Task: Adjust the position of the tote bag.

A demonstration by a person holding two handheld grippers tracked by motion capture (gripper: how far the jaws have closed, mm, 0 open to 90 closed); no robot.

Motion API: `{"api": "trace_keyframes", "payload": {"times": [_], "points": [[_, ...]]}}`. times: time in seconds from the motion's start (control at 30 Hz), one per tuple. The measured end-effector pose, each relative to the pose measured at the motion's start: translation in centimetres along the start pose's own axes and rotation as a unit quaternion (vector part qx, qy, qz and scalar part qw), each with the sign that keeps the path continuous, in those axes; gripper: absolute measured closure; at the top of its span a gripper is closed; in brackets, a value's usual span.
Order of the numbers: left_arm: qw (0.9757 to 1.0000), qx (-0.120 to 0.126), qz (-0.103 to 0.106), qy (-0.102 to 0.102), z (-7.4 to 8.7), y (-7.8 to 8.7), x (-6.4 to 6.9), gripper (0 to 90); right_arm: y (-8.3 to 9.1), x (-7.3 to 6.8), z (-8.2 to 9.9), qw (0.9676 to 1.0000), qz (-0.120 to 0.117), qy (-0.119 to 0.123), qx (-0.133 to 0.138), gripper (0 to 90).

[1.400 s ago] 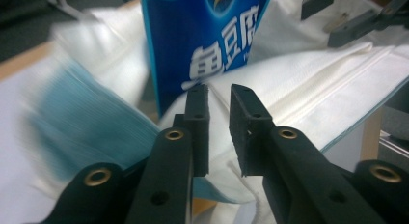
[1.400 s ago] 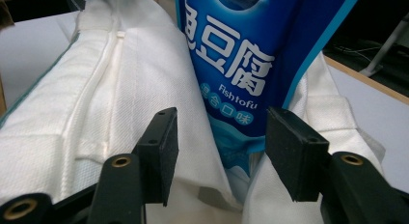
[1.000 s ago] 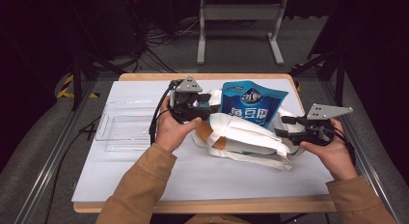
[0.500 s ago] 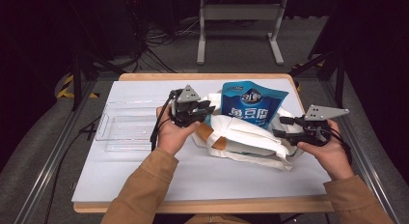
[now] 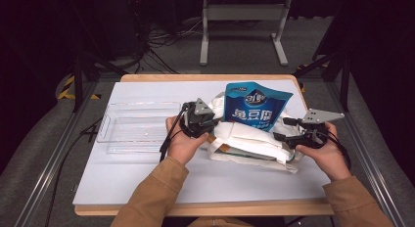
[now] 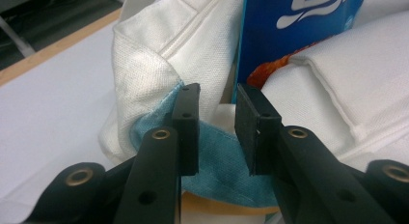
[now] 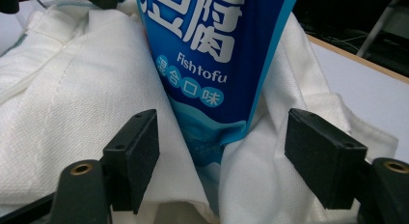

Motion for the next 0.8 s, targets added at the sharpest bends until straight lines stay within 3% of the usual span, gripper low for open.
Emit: {"api": "trace_keyframes", "payload": {"times": [0.23,0.57,0.67,0.8], "points": [[0.9999,-0.011,-0.001,0.012,0.6,-0.6,0.2,70.5,-1.0,0.5,1.4,0.9997,-0.009,-0.022,-0.011,25.5],[0.9982,-0.052,0.015,0.027,2.3,-2.4,0.8,71.2,-2.5,0.9,3.5,0.9990,-0.007,-0.011,-0.043,25.4],[0.9978,-0.058,0.011,0.030,2.6,-2.9,0.9,71.8,-3.3,0.8,4.5,0.9982,-0.009,-0.011,-0.058,25.3],[0.9970,-0.072,0.008,0.028,3.0,-3.3,1.1,73.8,-3.6,0.9,4.9,0.9984,-0.013,-0.019,-0.051,25.2]]}}
Point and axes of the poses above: each handheld gripper's, and its own axes: y roughly backward along the jaws, z roughly out of its underside, x roughly to its right, the point moved 7 cm from there along -y, roughly forward along the jaws, and after that the axes turned 3 degrees about z, right-handed, at the moved point
